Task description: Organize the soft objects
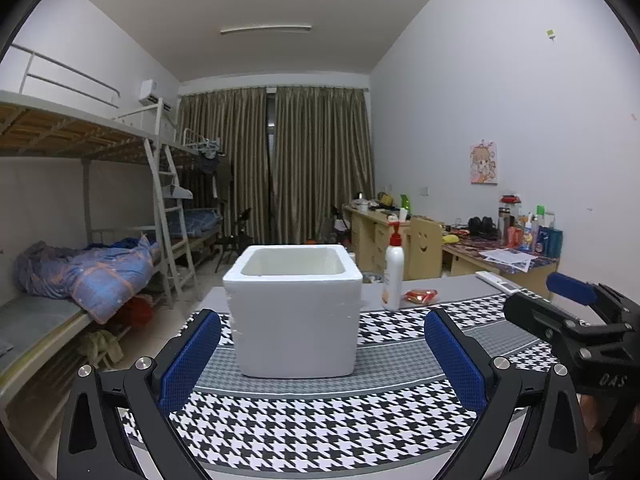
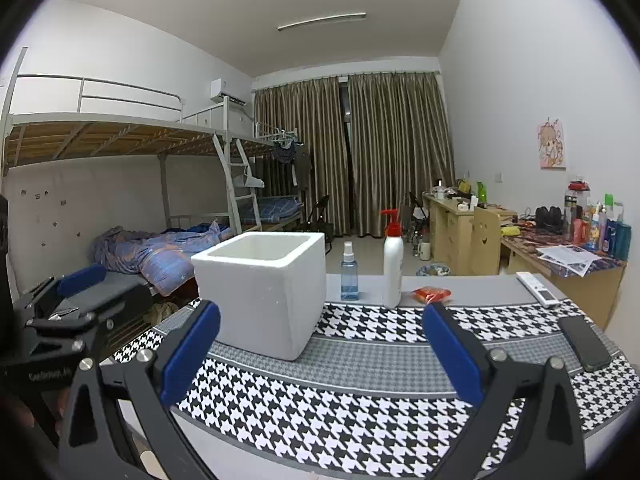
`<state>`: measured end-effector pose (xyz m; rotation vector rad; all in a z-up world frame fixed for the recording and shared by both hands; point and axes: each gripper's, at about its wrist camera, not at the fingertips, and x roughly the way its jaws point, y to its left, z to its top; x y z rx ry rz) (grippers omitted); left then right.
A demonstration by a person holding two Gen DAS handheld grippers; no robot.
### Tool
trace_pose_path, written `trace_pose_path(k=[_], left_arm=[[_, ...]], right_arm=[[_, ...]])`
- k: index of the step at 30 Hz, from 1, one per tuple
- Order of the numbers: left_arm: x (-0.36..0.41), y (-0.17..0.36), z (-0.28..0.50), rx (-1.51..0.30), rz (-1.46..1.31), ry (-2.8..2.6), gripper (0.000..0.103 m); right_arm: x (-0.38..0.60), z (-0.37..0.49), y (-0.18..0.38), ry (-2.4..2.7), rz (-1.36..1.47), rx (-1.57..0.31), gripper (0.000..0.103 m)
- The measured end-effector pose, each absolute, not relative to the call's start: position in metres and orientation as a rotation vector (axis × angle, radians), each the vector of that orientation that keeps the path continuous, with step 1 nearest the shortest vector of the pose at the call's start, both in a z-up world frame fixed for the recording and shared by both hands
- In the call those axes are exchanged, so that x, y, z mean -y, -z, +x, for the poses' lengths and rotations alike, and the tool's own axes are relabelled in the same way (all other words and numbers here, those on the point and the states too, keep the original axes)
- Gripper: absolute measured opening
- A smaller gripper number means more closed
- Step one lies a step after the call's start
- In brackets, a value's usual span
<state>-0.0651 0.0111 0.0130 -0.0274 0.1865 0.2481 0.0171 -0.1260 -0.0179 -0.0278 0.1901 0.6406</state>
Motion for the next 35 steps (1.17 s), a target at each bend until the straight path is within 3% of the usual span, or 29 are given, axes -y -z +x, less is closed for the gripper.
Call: trace_pose_path(k=[35], left_arm=[[-0.02,-0.002,-0.071,-0.212,-0.048,-0.237,0.102]], right_arm=[[0.135,0.015,0.03,-0.581,-0.019,-0.219,0.102]])
